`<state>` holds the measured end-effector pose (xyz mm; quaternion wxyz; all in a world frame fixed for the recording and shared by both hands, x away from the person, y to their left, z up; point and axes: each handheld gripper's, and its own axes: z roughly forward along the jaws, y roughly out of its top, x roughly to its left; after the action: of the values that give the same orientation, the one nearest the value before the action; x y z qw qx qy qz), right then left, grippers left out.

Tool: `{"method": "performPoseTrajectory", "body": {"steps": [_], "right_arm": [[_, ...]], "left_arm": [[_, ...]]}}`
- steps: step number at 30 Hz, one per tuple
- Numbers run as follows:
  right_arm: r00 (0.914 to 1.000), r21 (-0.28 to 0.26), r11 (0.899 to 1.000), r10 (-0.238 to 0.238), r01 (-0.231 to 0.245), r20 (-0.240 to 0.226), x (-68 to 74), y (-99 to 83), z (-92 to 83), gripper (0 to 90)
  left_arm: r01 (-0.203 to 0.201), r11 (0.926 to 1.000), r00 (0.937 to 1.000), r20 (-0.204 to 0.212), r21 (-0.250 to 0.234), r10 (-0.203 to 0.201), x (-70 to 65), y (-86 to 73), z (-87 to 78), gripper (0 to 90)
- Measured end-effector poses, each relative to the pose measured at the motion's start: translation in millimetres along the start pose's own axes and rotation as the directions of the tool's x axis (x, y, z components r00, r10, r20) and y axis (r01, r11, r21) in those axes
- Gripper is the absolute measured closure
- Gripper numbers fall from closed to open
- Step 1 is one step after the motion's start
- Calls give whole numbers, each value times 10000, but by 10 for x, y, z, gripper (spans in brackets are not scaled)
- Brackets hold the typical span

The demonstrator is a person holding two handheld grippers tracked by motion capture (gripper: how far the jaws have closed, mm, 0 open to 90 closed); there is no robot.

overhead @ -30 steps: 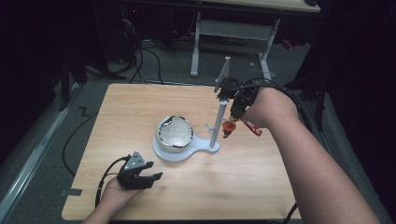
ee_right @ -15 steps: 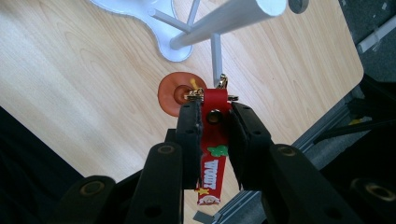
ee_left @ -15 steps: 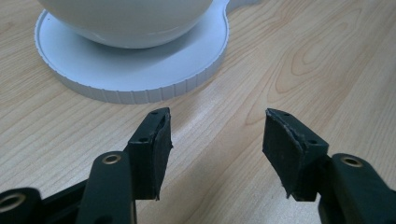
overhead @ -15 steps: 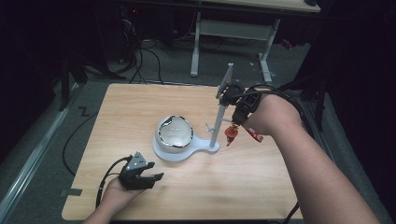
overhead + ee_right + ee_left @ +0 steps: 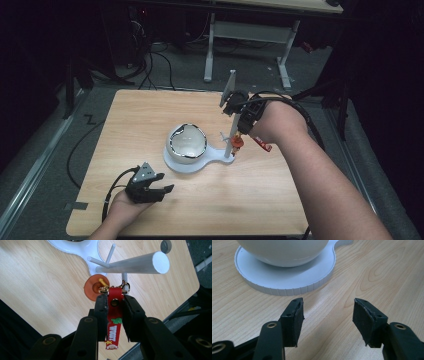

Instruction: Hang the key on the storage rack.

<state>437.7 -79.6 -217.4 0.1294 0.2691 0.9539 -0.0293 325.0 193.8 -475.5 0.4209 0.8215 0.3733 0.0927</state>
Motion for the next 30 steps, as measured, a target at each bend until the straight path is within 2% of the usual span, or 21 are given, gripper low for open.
{"method": "performPoseTrajectory", "body": {"steps": [9,30], "right_arm": [[9995,-341,9989,311,-308,65,-55,-70,-2,697],[9963,-215,9961,848,-851,-150,-142,-321,139,696]], "left_arm": [[16,10000,10000,-1,51,-16,-6,-8,7,423],[-28,9999,10000,14,170,28,-17,-15,26,423]]}}
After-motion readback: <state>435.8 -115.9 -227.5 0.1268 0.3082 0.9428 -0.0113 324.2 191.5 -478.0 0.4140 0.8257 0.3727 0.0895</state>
